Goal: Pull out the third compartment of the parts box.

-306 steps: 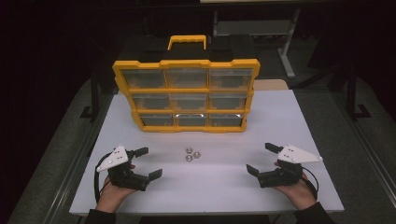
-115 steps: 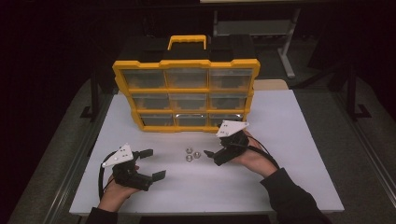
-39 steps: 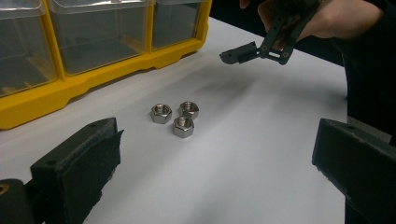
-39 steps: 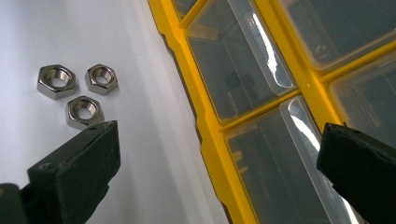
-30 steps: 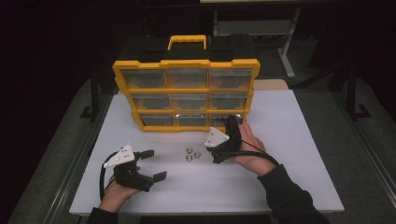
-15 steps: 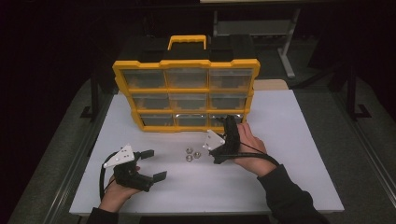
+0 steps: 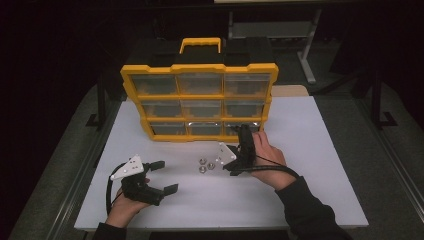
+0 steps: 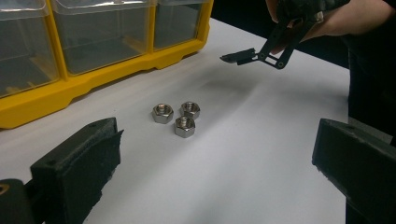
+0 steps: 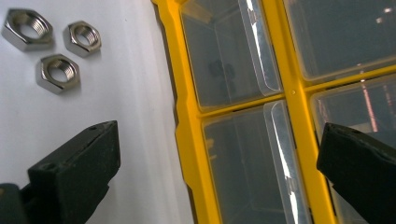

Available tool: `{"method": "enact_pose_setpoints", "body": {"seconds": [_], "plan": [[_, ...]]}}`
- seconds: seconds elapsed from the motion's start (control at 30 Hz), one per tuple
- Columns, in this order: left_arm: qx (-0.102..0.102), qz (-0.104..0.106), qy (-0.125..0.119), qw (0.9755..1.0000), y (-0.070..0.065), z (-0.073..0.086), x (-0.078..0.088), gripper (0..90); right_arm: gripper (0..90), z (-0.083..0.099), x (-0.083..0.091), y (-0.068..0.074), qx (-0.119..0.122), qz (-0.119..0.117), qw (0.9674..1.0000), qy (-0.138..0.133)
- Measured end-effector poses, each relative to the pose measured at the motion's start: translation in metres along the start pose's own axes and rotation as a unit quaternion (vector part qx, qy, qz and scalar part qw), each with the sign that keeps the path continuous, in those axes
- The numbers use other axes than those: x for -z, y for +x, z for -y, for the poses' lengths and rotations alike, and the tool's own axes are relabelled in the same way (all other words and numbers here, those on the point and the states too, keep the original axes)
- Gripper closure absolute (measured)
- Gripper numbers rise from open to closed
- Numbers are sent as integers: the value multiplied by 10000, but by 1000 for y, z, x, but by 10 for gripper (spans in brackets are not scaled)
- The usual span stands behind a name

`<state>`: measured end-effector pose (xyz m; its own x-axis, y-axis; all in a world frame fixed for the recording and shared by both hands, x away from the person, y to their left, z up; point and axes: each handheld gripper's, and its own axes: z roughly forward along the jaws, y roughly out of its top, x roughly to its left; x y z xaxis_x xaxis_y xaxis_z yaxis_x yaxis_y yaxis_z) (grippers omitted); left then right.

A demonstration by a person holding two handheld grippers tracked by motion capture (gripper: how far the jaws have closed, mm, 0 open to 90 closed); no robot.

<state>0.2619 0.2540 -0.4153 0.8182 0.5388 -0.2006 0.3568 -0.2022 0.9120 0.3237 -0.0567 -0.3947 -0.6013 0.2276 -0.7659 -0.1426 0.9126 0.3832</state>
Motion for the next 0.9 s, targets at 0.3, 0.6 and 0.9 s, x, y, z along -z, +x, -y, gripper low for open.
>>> {"method": "enact_pose_setpoints", "body": {"seconds": [0.3,0.6,0.9], "plan": [[-4,11,-11,10000,-1,0,-2,6,0,0,-1,5,324,154,9992,183],[-18,-15,-10,10000,0,0,0,6,0,-2,-4,9,753,353,9959,356],[-17,-30,-13,10000,0,0,0,6,0,1,-6,11,944,516,9931,469]]}}
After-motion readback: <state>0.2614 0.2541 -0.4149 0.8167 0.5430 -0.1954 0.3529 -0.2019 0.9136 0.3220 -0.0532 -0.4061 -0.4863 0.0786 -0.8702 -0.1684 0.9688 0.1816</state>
